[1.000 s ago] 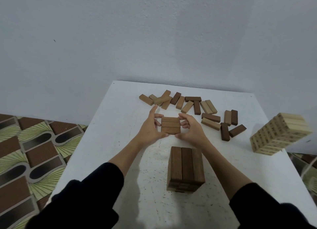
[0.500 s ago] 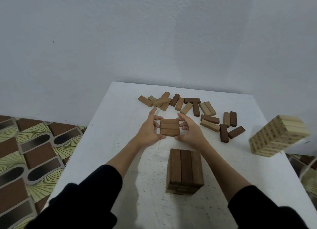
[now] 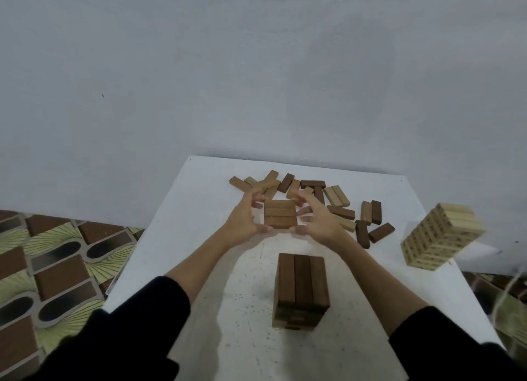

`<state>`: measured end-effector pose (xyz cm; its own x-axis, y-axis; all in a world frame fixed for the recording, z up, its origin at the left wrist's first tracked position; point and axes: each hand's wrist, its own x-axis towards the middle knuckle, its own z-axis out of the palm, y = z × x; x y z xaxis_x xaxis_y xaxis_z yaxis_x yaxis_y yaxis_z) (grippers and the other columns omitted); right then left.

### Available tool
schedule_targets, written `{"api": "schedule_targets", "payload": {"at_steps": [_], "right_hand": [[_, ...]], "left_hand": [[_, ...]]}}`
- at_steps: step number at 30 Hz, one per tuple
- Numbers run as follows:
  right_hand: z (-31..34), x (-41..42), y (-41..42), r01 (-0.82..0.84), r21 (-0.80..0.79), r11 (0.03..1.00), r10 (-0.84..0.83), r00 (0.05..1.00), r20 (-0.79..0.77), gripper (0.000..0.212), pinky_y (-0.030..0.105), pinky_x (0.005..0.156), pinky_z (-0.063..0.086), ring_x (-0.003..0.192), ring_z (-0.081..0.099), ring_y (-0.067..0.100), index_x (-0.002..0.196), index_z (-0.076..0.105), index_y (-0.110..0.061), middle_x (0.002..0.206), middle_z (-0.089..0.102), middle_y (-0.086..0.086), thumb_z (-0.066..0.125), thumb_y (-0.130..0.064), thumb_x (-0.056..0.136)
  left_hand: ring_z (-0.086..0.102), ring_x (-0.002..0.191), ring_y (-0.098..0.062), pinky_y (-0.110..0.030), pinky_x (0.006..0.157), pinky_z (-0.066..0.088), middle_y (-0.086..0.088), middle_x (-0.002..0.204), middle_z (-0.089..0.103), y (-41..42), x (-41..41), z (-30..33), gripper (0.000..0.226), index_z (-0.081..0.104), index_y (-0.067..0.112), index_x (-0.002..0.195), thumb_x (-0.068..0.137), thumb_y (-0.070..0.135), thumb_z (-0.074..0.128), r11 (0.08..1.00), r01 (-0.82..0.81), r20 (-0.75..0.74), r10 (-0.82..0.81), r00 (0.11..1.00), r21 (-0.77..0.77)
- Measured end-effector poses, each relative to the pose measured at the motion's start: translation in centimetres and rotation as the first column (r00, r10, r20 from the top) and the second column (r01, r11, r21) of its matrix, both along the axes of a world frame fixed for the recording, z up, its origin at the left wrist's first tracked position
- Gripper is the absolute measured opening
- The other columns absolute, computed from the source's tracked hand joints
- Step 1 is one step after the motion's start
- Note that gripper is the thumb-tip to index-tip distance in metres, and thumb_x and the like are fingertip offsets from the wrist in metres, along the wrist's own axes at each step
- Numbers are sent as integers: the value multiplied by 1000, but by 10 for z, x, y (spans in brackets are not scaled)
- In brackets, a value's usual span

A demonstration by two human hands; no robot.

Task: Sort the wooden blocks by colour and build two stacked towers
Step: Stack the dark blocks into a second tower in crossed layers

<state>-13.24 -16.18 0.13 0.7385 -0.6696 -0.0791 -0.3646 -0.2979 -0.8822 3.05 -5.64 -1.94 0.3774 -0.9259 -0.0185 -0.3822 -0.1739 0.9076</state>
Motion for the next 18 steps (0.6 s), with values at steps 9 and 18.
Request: {"api": "schedule_targets", "payload": {"at_steps": [9, 18], "right_hand": [[65, -46, 45, -1, 39, 999, -10, 962, 274, 76, 38, 105, 41, 114, 52, 18, 132, 43, -29, 129, 48, 0, 79, -3, 71], [61, -93, 98, -11, 10, 1000, 8, 956, 293, 79, 39, 114, 27, 116, 48, 2, 133, 44, -30, 129, 48, -14, 77, -15, 62]], "left_hand": [[50, 121, -9, -35, 101, 45, 6, 126, 53, 48, -29, 72, 81, 35, 26, 132, 69, -1, 80, 979, 24, -187, -63, 980, -204], [51, 121, -4, -29, 103, 40, 3, 127, 54, 95, -67, 75, 87, 38, 25, 134, 63, 8, 84, 969, 121, -162, -157, 974, -214]]}}
